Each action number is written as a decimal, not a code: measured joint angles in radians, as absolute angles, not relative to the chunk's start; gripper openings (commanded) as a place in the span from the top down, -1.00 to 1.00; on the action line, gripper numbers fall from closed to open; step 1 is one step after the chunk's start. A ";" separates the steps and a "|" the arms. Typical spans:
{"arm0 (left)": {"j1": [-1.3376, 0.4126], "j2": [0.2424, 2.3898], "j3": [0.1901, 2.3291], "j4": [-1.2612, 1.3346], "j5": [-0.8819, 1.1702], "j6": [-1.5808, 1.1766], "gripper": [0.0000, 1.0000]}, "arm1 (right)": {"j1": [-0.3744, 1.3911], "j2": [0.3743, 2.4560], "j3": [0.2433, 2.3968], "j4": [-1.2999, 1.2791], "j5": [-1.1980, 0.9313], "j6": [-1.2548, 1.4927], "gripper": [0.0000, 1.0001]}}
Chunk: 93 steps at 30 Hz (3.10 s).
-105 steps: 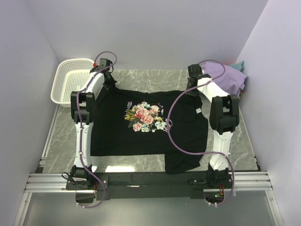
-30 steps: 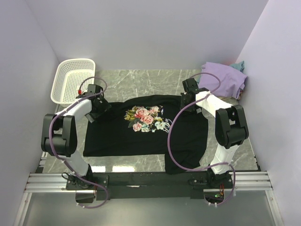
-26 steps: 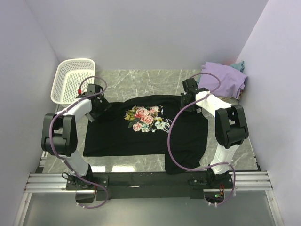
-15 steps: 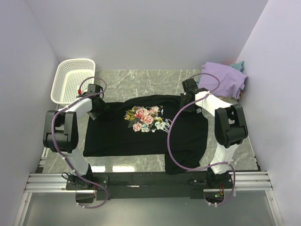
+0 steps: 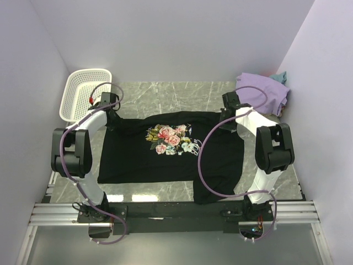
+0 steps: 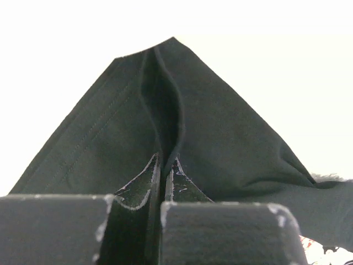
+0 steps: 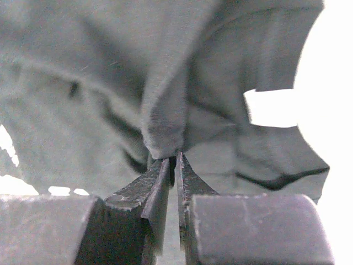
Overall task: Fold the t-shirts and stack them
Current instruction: Fold the tshirt
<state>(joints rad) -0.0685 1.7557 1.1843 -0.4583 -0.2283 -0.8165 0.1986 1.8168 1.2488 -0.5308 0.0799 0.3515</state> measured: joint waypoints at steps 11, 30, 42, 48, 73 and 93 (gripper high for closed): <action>-0.042 1.755 1.207 -0.461 -0.234 -0.779 0.98 | 0.131 1.848 1.274 -0.504 0.048 0.346 1.00; 0.040 1.738 1.262 -0.472 -0.206 -0.739 0.98 | 0.092 1.751 1.314 -0.491 -0.009 0.346 1.00; 0.086 1.730 1.282 -0.514 -0.203 -0.718 0.98 | 0.051 1.665 1.347 -0.540 0.086 0.355 1.00; 0.097 1.729 1.310 -0.529 -0.179 -0.714 0.96 | 0.026 1.653 1.414 -0.570 0.084 0.362 1.00; 0.107 1.650 1.250 -0.585 -0.110 -0.691 0.82 | 0.021 1.500 1.348 -0.709 -0.080 0.338 1.00; 0.108 1.656 1.133 -0.560 -0.098 -0.696 0.71 | 0.019 1.565 1.185 -0.671 -0.064 0.363 1.00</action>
